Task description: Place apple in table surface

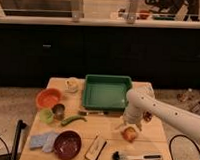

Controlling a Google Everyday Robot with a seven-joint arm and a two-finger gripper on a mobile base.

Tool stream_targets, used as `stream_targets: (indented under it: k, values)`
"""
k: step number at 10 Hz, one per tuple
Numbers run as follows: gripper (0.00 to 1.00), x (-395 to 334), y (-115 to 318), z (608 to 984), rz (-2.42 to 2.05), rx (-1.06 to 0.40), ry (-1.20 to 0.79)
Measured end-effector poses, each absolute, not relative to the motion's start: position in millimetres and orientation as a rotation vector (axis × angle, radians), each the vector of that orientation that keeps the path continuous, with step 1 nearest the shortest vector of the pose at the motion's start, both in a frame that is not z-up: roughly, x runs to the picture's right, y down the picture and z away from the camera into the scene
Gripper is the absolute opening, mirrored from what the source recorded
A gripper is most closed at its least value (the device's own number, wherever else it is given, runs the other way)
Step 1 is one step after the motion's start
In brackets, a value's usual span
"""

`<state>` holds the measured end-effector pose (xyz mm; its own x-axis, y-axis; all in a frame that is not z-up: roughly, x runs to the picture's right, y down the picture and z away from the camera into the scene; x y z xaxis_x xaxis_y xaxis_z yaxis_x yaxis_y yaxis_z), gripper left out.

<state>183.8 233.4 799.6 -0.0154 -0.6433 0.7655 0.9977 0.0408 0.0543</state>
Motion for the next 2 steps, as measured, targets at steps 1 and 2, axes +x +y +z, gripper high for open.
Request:
stream_targets:
  k: [1, 2]
  values:
    - [0.80, 185.4, 218.2, 795.3, -1.454, -0.608, -0.710]
    - [0.80, 187.6, 208.4, 791.9, -1.459, -0.596, -0.694]
